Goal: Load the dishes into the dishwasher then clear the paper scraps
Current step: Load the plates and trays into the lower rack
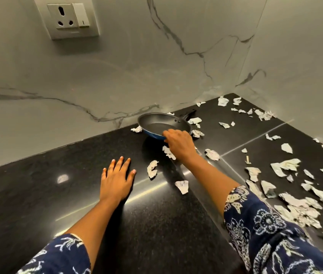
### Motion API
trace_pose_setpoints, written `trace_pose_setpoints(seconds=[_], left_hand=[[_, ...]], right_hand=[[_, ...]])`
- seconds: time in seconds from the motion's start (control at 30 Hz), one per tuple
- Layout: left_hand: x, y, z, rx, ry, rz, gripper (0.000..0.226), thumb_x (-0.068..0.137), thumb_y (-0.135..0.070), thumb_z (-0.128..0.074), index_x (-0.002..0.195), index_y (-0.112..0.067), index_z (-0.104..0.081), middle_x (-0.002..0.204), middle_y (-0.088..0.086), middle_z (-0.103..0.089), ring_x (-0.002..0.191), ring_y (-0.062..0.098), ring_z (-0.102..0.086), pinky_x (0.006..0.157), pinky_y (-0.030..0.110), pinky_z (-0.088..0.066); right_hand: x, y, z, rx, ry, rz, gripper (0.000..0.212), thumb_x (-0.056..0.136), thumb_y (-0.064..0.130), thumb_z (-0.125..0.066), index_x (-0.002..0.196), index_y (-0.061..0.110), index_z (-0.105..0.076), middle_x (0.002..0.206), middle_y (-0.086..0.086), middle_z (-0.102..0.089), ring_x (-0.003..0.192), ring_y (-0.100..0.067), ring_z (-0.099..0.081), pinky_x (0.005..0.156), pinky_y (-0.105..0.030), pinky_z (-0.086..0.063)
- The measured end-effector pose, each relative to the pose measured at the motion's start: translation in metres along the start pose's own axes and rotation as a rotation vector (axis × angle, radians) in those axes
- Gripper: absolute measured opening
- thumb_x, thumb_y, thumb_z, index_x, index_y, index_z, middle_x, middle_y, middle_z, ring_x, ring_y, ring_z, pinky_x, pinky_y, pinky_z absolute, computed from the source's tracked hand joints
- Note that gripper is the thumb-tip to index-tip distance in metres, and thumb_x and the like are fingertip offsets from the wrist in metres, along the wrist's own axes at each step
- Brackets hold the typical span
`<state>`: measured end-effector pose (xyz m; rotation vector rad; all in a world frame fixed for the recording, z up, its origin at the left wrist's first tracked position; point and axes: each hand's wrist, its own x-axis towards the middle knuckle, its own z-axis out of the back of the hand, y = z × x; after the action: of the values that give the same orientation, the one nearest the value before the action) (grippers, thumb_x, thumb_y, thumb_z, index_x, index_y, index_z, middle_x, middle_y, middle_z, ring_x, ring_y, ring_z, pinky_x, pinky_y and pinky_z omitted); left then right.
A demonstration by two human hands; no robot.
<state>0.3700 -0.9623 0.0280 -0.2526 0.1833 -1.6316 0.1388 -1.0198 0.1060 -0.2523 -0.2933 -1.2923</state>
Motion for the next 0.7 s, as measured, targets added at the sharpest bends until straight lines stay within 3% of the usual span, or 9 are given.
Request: trace_pose_setpoints(seconds=[0.1, 0.2, 0.27, 0.37, 0.43, 0.5, 0.6, 0.7], left_hand=[[-0.001, -0.001, 0.004, -0.006, 0.01, -0.008, 0.055, 0.098, -0.053, -0.03, 0.149, -0.033, -0.026, 0.159, -0.005, -0.017, 0.148, 0.02, -0.009, 0.118, 0.047, -0.009], [-0.003, 0.003, 0.012, -0.1, 0.117, -0.004, 0.053, 0.098, -0.051, -0.037, 0.148, -0.034, -0.03, 0.159, -0.007, -0.017, 0.148, 0.019, -0.008, 0.117, 0.047, -0.005], [-0.01, 0.002, 0.026, -0.354, 0.183, -0.006, 0.048, 0.098, -0.042, -0.045, 0.144, -0.029, -0.039, 0.157, -0.003, -0.026, 0.147, 0.02, -0.015, 0.115, 0.045, -0.008], [-0.043, -0.017, 0.063, -0.96, 0.138, 0.039, 0.036, 0.1, -0.027, -0.045, 0.132, -0.014, -0.052, 0.138, 0.008, -0.052, 0.123, 0.02, -0.049, 0.103, 0.03, -0.032], [-0.077, -0.034, 0.093, -1.325, 0.112, 0.1, 0.036, 0.101, -0.036, -0.04, 0.126, -0.017, -0.057, 0.126, 0.006, -0.063, 0.107, 0.019, -0.06, 0.1, 0.036, -0.039], [-0.11, -0.045, 0.122, -1.581, 0.183, 0.121, 0.045, 0.097, -0.05, -0.038, 0.124, -0.021, -0.059, 0.118, 0.002, -0.067, 0.106, 0.021, -0.063, 0.094, 0.042, -0.045], [-0.153, -0.05, 0.151, -1.699, 0.31, 0.114, 0.046, 0.092, -0.052, -0.046, 0.123, -0.021, -0.057, 0.116, 0.006, -0.067, 0.106, 0.025, -0.064, 0.084, 0.043, -0.053], [-0.197, -0.042, 0.167, -1.71, 0.331, 0.144, 0.036, 0.093, -0.032, -0.054, 0.124, -0.014, -0.052, 0.118, 0.017, -0.062, 0.105, 0.032, -0.064, 0.073, 0.038, -0.058]], right_hand=[[-0.029, 0.007, 0.023, -0.029, -0.071, -0.001, 0.025, 0.063, 0.001, -0.075, 0.073, 0.015, -0.058, 0.062, -0.001, -0.056, 0.051, -0.025, -0.056, 0.047, -0.027, -0.029], [-0.065, 0.016, 0.051, -0.045, -0.149, -0.002, 0.03, 0.055, 0.0, -0.077, 0.069, 0.018, -0.056, 0.059, 0.001, -0.053, 0.047, -0.023, -0.053, 0.046, -0.025, -0.028], [-0.093, 0.023, 0.072, -0.057, -0.208, -0.001, 0.031, 0.055, 0.002, -0.078, 0.068, 0.019, -0.056, 0.059, 0.002, -0.053, 0.049, -0.022, -0.053, 0.048, -0.025, -0.026], [-0.132, 0.035, 0.096, -0.031, -0.275, 0.019, 0.023, 0.066, 0.011, -0.078, 0.073, 0.021, -0.058, 0.064, 0.002, -0.055, 0.054, -0.022, -0.055, 0.047, -0.027, -0.032], [-0.155, 0.052, 0.111, 0.005, -0.316, 0.027, 0.014, 0.073, 0.016, -0.075, 0.078, 0.021, -0.062, 0.067, 0.003, -0.057, 0.057, -0.021, -0.056, 0.048, -0.028, -0.036], [-0.176, 0.075, 0.127, 0.001, -0.362, 0.054, 0.003, 0.081, 0.022, -0.063, 0.083, 0.021, -0.065, 0.069, 0.003, -0.059, 0.059, -0.02, -0.057, 0.051, -0.028, -0.037], [-0.208, 0.114, 0.146, -0.036, -0.406, 0.085, 0.015, 0.086, 0.027, -0.051, 0.083, 0.022, -0.064, 0.07, 0.003, -0.058, 0.061, -0.019, -0.057, 0.052, -0.03, -0.039], [-0.246, 0.155, 0.156, -0.094, -0.416, 0.115, 0.003, 0.084, 0.021, -0.063, 0.086, 0.024, -0.063, 0.073, 0.004, -0.058, 0.064, -0.018, -0.055, 0.057, -0.03, -0.04]])
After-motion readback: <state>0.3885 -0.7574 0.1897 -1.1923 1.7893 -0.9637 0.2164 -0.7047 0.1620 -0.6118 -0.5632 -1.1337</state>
